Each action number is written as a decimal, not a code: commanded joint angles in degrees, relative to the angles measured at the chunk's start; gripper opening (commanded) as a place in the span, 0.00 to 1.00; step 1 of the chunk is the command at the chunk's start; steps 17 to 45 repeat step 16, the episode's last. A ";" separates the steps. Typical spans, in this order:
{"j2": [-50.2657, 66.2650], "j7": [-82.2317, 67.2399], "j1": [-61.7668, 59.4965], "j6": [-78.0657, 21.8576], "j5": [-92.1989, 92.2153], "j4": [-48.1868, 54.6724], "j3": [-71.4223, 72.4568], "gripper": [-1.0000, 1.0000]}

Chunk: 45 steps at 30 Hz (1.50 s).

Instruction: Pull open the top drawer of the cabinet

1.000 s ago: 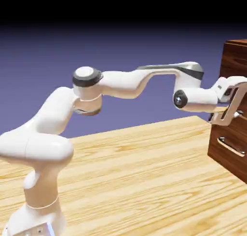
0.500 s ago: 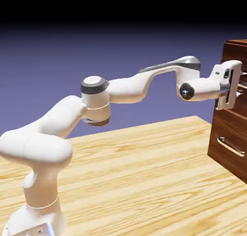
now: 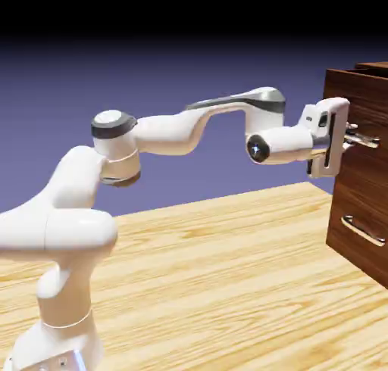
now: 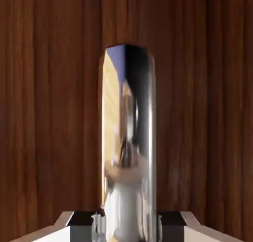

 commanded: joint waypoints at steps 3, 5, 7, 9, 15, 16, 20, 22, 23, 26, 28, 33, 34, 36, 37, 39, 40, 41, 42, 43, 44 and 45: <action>-0.10 -0.88 4.48 -1.88 -0.16 -6.23 -1.56 0.00; -0.09 -1.33 7.56 -3.05 -0.47 -10.38 -2.70 0.00; 0.01 -1.71 10.73 -4.14 -0.88 -14.53 -3.93 0.00; 0.21 -2.03 13.99 -5.14 -1.38 -18.68 -5.26 0.00; 0.76 -2.35 19.26 -6.47 -2.40 -25.12 -7.51 1.00; 1.04 -2.40 21.11 -6.75 -2.87 -27.19 -8.34 1.00; 1.04 -2.40 21.11 -6.75 -2.87 -27.19 -8.34 1.00; 1.04 -2.40 21.11 -6.75 -2.87 -27.19 -8.34 1.00; 1.04 -2.40 21.11 -6.75 -2.87 -27.19 -8.34 1.00; 1.04 -2.40 21.11 -6.75 -2.87 -27.19 -8.34 1.00; 1.04 -2.40 21.11 -6.75 -2.87 -27.19 -8.34 1.00; 1.04 -2.40 21.11 -6.75 -2.87 -27.19 -8.34 1.00; 1.04 -2.40 21.11 -6.75 -2.87 -27.19 -8.34 1.00; 1.04 -2.40 21.11 -6.75 -2.87 -27.19 -8.34 1.00; 1.04 -2.40 21.11 -6.75 -2.87 -27.19 -8.34 1.00; 1.04 -2.40 21.11 -6.75 -2.87 -27.19 -8.34 1.00; 1.04 -2.40 21.11 -6.75 -2.87 -27.19 -8.34 1.00; 1.04 -2.40 21.11 -6.75 -2.87 -27.19 -8.34 1.00; 1.04 -2.40 21.11 -6.75 -2.87 -27.19 -8.34 1.00; 1.04 -2.40 21.11 -6.75 -2.87 -27.19 -8.34 1.00; 1.04 -2.40 21.11 -6.75 -2.87 -27.19 -8.34 1.00; 1.04 -2.40 21.11 -6.75 -2.87 -27.19 -8.34 1.00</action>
